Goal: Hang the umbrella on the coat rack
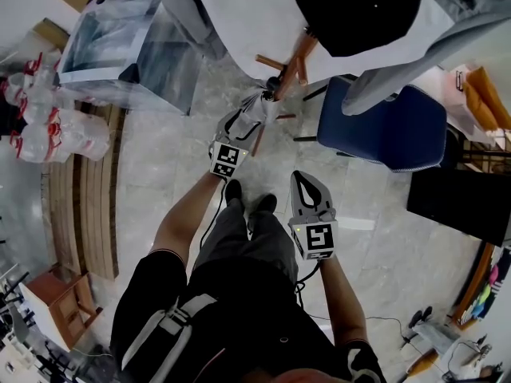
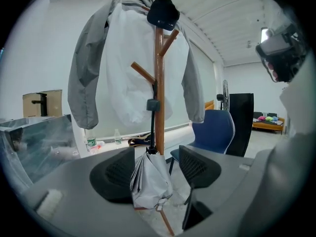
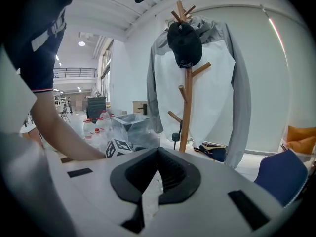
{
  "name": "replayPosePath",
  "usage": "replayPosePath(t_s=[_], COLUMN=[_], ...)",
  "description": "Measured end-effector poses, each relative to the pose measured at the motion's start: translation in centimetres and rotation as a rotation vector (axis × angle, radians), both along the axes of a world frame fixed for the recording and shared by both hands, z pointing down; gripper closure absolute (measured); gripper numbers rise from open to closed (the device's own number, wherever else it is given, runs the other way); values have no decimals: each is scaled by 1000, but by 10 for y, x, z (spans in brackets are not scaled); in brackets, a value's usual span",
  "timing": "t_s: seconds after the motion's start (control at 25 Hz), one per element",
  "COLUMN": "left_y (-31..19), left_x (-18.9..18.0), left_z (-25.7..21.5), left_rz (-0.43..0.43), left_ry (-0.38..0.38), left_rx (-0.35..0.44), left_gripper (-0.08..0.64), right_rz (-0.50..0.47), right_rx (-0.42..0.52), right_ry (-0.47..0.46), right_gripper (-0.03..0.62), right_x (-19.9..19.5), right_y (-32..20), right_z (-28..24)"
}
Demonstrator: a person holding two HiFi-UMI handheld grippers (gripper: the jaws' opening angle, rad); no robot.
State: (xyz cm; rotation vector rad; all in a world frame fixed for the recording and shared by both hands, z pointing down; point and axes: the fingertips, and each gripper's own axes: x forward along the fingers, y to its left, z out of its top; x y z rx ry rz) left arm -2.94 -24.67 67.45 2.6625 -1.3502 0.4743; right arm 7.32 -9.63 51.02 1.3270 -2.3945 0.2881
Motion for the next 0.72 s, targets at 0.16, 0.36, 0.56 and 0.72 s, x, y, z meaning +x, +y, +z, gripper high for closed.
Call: replayPosePath(t_s=[0.16, 0.36, 0.56, 0.72], left_y=[10, 20, 32, 44], left_x=[-4, -9, -18, -28], left_z=[-17, -37, -60, -83], left_rz=[3, 0, -17, -31], left_ry=[10, 15, 22, 29], left_rx=[18, 38, 60, 84], left_gripper=[322, 370, 446, 533], right_rz=[12, 19, 25, 30], right_rx=[-6, 7, 18, 27], right_ry=[4, -4, -15, -21], right_gripper=[589, 589, 589, 589], right_x=[3, 5, 11, 16], right_y=[-1, -3, -6, -7], right_z=[-1, -6, -12, -17])
